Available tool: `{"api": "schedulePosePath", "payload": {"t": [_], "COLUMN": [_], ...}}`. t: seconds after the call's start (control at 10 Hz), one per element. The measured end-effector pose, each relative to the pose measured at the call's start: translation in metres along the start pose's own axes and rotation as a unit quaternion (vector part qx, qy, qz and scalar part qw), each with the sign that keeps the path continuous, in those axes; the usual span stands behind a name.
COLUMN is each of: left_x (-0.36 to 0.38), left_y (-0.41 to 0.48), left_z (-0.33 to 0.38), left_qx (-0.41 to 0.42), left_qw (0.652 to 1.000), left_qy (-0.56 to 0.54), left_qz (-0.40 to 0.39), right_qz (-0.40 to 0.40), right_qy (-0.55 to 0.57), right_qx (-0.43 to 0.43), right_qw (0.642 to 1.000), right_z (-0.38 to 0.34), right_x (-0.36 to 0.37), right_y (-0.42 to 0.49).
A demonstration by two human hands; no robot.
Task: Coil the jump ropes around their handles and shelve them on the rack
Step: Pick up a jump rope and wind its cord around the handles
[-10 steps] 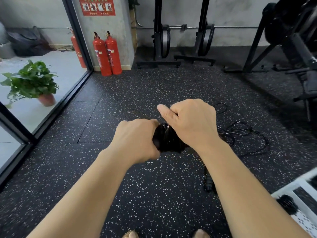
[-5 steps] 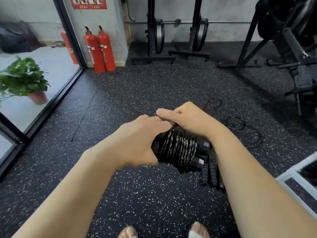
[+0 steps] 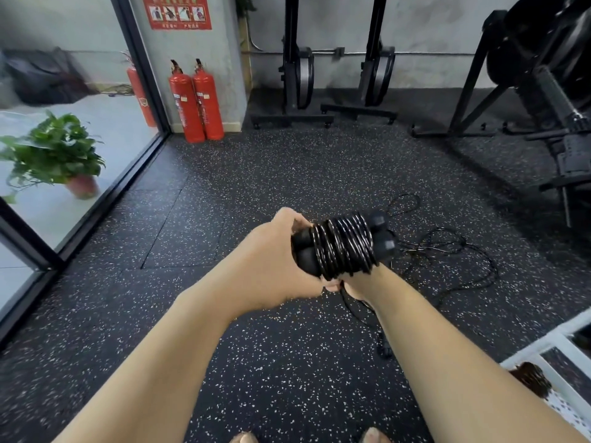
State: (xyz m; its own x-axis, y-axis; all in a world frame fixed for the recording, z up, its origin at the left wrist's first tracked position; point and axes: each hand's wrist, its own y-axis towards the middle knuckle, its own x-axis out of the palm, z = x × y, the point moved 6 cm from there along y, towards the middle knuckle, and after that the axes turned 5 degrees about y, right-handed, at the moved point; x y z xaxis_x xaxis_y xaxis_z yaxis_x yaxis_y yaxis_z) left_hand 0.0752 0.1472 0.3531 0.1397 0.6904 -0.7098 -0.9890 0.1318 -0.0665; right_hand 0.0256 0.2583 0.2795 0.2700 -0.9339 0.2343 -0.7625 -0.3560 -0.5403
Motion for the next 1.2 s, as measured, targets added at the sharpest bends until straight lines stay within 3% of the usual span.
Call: {"api": "schedulePosePath", "payload": {"t": [0.1,0.2,0.4,0.7,0.9,1.1,1.2], "left_x": [-0.003,-0.01,-0.026,-0.029,-0.027,-0.022,-0.022], "left_y": [0.002,0.005,0.009,0.008,0.012,0.015,0.015], "left_z": [-0.005,-0.013,-0.041,-0.044,-0.042,-0.033,-0.03], "left_qx": [-0.012,-0.018,-0.095,-0.083,-0.077,-0.073,-0.064], "left_qw": [0.999,0.997,0.982,0.981,0.966,0.953,0.957], "left_qy": [-0.024,-0.01,-0.015,0.003,0.125,0.179,0.166], "left_qz": [0.02,0.073,0.162,0.174,0.212,0.235,0.231], "right_qz": [0.054,0.056,0.111,0.101,0.057,0.11,0.14], "right_qy": [-0.206,-0.231,-0.34,-0.319,-0.181,-0.065,-0.074], "right_qx": [-0.012,-0.058,-0.209,-0.239,-0.186,-0.182,-0.209], "right_qw": [0.977,0.97,0.91,0.912,0.964,0.975,0.965], "right_z": [0.002,0.004,-0.011,-0.018,-0.017,-0.017,-0.018], "right_x": [0.006,0.025,0.043,0.042,0.047,0.04,0.033], "right_y": [-0.005,0.007,-0.009,-0.023,-0.029,-0.028,-0.025]}}
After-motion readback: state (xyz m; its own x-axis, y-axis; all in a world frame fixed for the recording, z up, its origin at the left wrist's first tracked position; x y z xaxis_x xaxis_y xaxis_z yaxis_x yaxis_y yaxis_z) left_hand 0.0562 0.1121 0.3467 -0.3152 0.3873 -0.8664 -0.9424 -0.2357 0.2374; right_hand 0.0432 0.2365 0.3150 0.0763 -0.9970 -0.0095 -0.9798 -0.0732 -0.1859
